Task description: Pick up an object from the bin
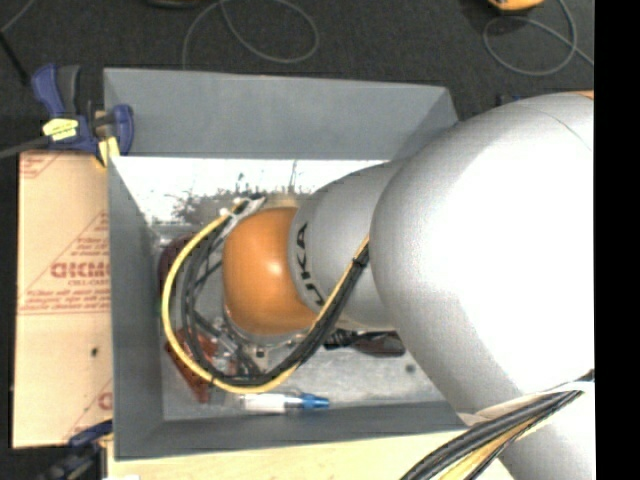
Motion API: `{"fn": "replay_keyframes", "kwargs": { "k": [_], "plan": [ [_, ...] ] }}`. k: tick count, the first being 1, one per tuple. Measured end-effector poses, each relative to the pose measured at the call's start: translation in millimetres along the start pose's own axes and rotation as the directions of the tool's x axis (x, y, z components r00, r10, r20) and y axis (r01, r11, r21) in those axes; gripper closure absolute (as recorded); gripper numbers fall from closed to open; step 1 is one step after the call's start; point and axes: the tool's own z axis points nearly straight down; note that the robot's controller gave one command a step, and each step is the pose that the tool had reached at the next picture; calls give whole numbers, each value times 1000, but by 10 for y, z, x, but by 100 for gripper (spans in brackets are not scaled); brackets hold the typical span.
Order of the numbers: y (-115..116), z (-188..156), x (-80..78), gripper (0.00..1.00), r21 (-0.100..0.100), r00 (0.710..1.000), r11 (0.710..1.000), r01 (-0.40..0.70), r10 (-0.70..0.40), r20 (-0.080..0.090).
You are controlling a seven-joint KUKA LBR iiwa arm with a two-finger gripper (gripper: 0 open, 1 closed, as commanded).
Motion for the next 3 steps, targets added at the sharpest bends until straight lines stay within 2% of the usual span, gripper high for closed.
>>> {"fn": "replay_keyframes", "kwargs": {
  "k": [2, 3],
  "plan": [
    [-1, 0, 0, 100, 0, 1000, 1000, -1, 1, 0],
    [2, -411, 53, 100, 0, 984, 984, 178, -178, 3]
  ]
}}
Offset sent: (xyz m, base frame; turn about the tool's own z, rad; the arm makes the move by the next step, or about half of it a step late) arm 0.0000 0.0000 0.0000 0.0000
